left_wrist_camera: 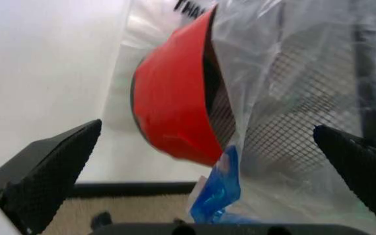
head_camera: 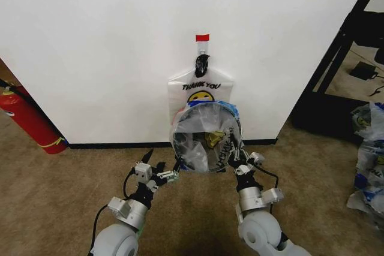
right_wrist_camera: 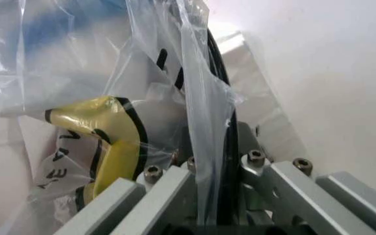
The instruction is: Pick up the garbage bag from the wall and place it over the trash bin.
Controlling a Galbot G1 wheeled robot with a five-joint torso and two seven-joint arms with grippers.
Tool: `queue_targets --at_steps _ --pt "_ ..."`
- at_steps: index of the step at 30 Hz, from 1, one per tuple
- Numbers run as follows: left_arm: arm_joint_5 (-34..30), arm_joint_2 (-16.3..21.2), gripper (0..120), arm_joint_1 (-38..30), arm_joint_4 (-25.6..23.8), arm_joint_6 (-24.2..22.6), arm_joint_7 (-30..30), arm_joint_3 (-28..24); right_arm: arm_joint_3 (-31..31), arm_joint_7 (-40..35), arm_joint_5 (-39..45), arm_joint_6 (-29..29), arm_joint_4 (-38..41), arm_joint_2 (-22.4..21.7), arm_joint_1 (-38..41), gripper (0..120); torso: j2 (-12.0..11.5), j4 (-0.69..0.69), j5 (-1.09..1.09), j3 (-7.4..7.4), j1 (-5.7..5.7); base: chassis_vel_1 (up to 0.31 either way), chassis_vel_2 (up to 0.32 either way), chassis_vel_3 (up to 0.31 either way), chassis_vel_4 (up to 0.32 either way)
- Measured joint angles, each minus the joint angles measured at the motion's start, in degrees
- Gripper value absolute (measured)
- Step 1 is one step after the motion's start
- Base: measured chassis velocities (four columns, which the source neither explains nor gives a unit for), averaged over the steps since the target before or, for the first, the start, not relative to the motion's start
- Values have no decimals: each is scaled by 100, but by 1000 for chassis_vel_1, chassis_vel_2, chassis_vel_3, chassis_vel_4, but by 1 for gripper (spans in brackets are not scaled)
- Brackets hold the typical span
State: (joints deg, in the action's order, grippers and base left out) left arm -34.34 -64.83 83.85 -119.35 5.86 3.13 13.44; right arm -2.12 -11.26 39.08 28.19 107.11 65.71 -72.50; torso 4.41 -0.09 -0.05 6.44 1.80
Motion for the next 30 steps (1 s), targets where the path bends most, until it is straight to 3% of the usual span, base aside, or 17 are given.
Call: queue_targets --at_steps 6,11,18,21,25,26,28,30 --pt "-63 42 111 0 -30 -123 107 33 47 -47 -173 60 -90 50 58 0 0 0 0 0 0 0 0 0 0" --pt "565 126 101 65 370 -6 1 37 14 -270 -119 45 -154 160 197 0 0 1 1 0 1 0 0 0 0" --pt "1143 198 100 175 875 280 -48 9 -22 -413 74 95 -189 283 252 0 0 1 -1 0 1 0 0 0 0" --pt "1131 196 100 271 772 335 -42 33 -36 -415 53 132 -243 300 251 0 0 1 0 0 1 0 0 0 0" --pt "832 145 100 582 90 310 46 68 -47 -415 -27 204 -367 309 218 0 0 2 1 0 1 0 0 0 0" --pt "729 128 100 621 -71 239 128 69 -47 -408 -44 220 -391 311 210 0 0 2 1 0 1 0 0 0 0" --pt "47 13 100 613 -717 -326 840 54 -11 -360 -126 285 -471 325 182 0 0 1 2 0 1 0 0 0 0" --pt "-211 -43 100 551 -897 -539 1126 48 11 -340 -157 300 -491 332 170 0 0 1 2 0 0 0 0 0 0"
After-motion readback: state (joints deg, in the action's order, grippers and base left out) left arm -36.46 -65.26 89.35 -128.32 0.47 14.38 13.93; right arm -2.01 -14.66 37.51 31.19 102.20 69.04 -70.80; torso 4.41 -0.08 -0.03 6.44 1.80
